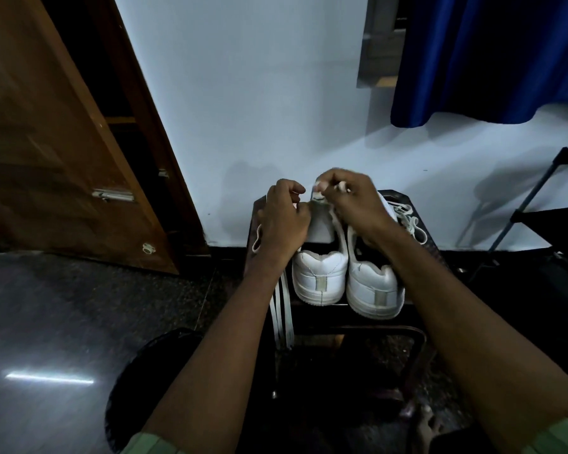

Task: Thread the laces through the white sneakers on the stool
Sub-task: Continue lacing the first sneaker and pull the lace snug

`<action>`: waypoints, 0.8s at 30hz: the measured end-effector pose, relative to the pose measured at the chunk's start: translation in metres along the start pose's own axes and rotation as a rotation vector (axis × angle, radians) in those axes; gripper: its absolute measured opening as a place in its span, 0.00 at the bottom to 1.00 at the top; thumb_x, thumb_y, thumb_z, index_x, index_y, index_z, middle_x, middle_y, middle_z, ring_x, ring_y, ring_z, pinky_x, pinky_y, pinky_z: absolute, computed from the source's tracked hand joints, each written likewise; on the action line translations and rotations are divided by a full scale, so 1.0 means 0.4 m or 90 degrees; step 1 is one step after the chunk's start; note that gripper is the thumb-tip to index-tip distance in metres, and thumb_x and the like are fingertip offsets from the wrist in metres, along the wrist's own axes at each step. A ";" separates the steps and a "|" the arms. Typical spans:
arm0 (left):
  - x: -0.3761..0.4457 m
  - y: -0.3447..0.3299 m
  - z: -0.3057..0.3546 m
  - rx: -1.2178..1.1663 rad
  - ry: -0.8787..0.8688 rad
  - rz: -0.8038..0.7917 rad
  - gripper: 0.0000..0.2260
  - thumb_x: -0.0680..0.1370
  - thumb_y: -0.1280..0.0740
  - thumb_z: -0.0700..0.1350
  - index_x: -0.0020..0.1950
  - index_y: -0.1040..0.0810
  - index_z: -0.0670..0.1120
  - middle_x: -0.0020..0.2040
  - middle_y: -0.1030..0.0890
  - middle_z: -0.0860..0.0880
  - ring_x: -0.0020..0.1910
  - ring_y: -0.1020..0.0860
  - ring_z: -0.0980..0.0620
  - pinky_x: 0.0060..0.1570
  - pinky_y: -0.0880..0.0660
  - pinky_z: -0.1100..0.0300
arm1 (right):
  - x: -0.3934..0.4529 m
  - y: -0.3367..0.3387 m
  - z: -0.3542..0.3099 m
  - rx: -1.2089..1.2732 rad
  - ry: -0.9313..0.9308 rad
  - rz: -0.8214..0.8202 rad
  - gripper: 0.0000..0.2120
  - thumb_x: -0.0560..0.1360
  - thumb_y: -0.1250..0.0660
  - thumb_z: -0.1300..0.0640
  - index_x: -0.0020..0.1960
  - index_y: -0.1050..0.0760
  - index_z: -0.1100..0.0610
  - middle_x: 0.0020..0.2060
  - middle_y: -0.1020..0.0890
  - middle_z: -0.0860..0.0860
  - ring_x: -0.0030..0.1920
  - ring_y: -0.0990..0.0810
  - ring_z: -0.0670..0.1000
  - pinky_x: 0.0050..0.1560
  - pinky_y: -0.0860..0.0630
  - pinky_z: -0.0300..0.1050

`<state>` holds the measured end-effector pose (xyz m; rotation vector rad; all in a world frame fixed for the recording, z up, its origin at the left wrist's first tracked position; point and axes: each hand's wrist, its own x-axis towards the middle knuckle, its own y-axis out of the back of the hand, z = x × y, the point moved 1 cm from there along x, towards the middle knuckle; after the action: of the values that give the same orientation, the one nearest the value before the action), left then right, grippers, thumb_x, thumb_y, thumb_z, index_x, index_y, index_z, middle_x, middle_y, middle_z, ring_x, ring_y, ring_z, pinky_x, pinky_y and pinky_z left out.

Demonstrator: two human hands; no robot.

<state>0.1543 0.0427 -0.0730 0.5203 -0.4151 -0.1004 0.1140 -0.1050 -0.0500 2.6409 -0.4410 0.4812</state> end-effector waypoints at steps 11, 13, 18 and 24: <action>0.009 -0.004 -0.018 -0.047 -0.010 0.029 0.10 0.78 0.33 0.35 0.57 0.21 0.44 0.56 0.21 0.47 0.53 0.21 0.53 0.59 0.24 0.54 | -0.007 0.000 -0.011 -0.172 -0.058 0.027 0.06 0.74 0.24 0.52 0.40 0.13 0.53 0.34 0.15 0.46 0.35 0.19 0.43 0.40 0.27 0.41; 0.011 -0.004 -0.022 -0.042 -0.015 0.030 0.10 0.78 0.33 0.36 0.57 0.20 0.45 0.56 0.20 0.47 0.52 0.22 0.55 0.58 0.24 0.55 | -0.002 0.006 -0.023 -0.071 -0.042 0.044 0.06 0.75 0.24 0.53 0.40 0.13 0.51 0.35 0.14 0.45 0.36 0.19 0.45 0.42 0.23 0.42; 0.013 -0.004 -0.023 -0.044 -0.022 0.029 0.11 0.78 0.33 0.36 0.58 0.20 0.46 0.57 0.20 0.48 0.52 0.22 0.56 0.57 0.25 0.59 | 0.008 0.034 -0.030 -0.119 -0.057 0.032 0.08 0.74 0.25 0.45 0.39 0.17 0.48 0.27 0.21 0.42 0.28 0.23 0.45 0.42 0.22 0.49; 0.016 -0.005 -0.029 -0.040 -0.029 0.039 0.10 0.78 0.32 0.36 0.57 0.20 0.46 0.56 0.20 0.49 0.50 0.23 0.58 0.54 0.27 0.63 | -0.011 0.003 -0.055 -0.445 -0.083 0.022 0.13 0.71 0.27 0.39 0.43 0.14 0.48 0.34 0.20 0.44 0.45 0.21 0.53 0.59 0.31 0.54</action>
<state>0.1650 0.0450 -0.0810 0.4442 -0.4708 -0.0660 0.1039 -0.0949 -0.0327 1.9930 -0.5710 0.1227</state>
